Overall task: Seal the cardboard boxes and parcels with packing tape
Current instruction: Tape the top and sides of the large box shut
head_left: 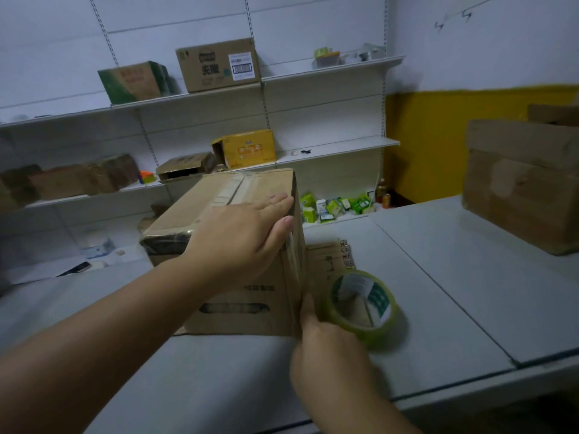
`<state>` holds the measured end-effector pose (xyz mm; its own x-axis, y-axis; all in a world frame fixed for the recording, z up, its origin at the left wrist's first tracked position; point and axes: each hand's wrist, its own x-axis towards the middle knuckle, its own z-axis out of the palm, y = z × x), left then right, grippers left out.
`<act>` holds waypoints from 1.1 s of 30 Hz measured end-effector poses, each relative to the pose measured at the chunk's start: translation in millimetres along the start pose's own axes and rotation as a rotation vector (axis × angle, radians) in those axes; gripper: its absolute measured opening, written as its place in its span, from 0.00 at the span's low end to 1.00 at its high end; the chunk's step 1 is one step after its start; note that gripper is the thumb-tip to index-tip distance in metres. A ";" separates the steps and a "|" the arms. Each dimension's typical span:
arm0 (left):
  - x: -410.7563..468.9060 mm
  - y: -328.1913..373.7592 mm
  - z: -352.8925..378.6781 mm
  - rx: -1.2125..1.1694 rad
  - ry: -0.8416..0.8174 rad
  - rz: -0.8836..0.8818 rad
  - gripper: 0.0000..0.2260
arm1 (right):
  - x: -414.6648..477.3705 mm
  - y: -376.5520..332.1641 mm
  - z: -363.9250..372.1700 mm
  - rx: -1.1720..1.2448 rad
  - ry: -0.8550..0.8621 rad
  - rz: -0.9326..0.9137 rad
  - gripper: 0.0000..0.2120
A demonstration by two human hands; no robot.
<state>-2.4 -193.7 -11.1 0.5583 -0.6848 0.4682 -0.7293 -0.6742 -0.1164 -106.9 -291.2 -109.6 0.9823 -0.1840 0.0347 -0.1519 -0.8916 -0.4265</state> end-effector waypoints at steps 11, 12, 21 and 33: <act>-1.6 -3.5 -5.0 -0.006 -0.002 0.063 0.32 | -2.6 20.0 -3.9 0.169 0.065 -0.045 0.27; -2.7 -4.3 -5.9 0.005 0.019 0.093 0.30 | -7.0 23.5 -6.9 0.260 0.072 -0.061 0.26; -17.2 1.1 1.3 0.096 0.169 -0.020 0.25 | 29.2 84.1 -67.8 0.848 0.150 -0.049 0.14; -31.6 -39.6 14.8 -0.028 0.460 -0.011 0.23 | 69.0 108.5 -62.4 0.005 -0.183 -0.276 0.10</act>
<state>14.7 -149.5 -34.3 0.3373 -0.4794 0.8102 -0.7383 -0.6686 -0.0883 -62.4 -426.4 -97.1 0.9898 0.1421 -0.0133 0.1228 -0.8952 -0.4284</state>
